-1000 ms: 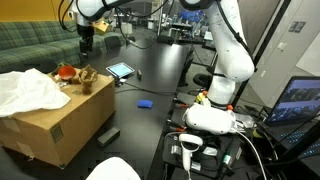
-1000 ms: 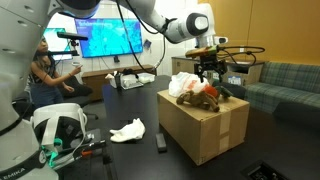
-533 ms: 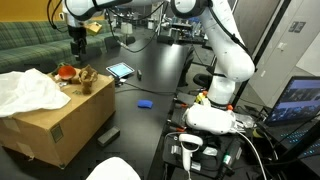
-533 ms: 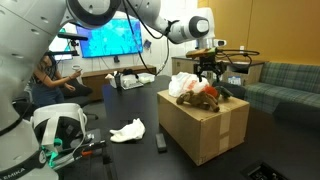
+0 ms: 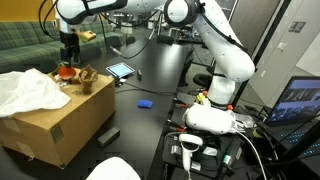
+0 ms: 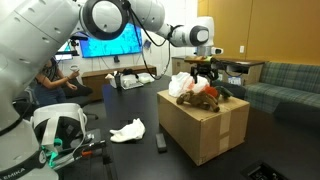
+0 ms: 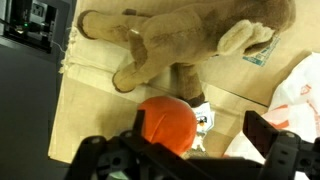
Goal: Remove the blue object from the box and replace it with the brown toy, remove the orange plush toy and replace it with the gray duster, remove the white plastic from the box and replace it with the towel
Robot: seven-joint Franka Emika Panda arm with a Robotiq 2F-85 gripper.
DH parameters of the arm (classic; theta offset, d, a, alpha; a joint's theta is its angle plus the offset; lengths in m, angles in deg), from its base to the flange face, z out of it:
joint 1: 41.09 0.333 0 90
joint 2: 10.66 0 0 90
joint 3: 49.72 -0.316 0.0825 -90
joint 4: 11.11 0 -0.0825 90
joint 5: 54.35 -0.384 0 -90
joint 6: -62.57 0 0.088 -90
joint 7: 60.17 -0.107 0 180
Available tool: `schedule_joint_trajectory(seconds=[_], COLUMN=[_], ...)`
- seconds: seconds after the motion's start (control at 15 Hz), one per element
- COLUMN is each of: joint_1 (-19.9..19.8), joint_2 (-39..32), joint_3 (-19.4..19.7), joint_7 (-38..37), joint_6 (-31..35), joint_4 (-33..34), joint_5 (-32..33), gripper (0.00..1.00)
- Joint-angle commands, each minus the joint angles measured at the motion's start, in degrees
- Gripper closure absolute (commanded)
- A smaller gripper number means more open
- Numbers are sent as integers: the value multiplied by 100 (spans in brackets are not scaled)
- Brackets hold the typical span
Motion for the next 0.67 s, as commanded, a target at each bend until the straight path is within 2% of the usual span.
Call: schedule_joint_trajectory(seconds=[0.0, 0.6], joint_1=[-35, 232], joint_2=[-258, -668], joint_3=[-113, -83], joint_7=[-132, -526], joint_6=[-157, -103], joint_4=[497, 898], joint_5=[-320, -400], gripper=[0, 0])
